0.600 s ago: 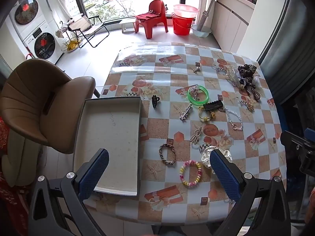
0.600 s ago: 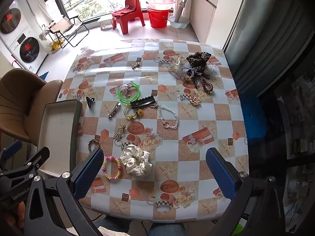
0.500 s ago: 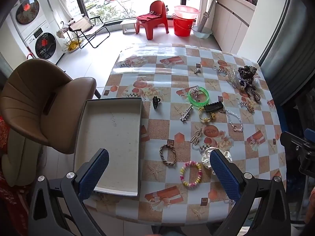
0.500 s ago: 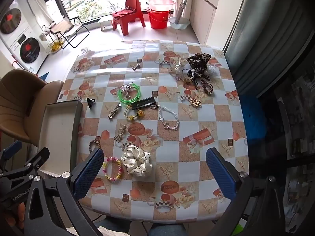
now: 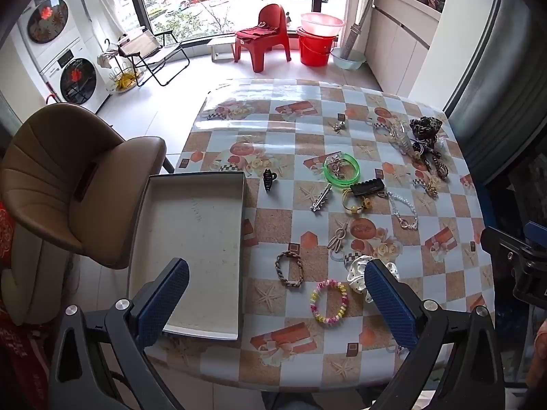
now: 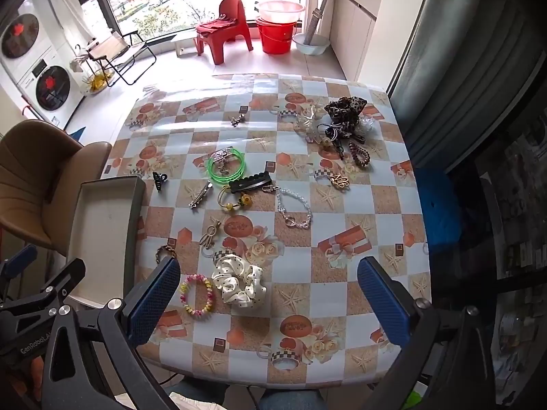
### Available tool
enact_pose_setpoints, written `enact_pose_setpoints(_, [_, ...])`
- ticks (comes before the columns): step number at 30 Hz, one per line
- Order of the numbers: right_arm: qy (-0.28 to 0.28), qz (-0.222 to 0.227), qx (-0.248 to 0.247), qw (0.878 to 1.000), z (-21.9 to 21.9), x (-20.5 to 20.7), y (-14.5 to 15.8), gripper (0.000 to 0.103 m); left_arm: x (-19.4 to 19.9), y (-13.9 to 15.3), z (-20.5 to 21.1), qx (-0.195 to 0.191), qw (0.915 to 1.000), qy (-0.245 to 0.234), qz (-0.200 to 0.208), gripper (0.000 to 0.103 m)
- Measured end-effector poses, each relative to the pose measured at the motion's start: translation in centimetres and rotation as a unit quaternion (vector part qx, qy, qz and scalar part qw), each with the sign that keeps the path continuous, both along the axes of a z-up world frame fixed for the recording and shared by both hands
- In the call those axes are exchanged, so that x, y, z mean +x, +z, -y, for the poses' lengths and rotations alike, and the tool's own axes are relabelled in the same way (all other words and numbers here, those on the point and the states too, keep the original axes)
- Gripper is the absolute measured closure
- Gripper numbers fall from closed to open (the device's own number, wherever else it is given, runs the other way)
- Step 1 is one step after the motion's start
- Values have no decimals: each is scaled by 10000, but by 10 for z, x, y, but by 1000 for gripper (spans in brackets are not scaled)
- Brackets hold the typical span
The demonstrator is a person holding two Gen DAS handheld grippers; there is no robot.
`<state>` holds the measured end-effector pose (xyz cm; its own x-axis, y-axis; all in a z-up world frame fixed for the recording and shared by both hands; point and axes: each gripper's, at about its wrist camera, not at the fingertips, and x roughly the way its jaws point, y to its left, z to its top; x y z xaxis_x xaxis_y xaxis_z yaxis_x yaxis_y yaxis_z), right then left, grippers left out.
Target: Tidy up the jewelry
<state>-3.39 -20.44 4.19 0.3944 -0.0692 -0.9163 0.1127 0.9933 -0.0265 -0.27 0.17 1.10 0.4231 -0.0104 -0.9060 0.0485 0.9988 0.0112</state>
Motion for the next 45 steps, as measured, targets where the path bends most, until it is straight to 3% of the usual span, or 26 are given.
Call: enact_pose_setpoints(45, [-84,12,37,10000,-1,2,-2,0,-2,-1,-4,-10,10000,7,-11,0])
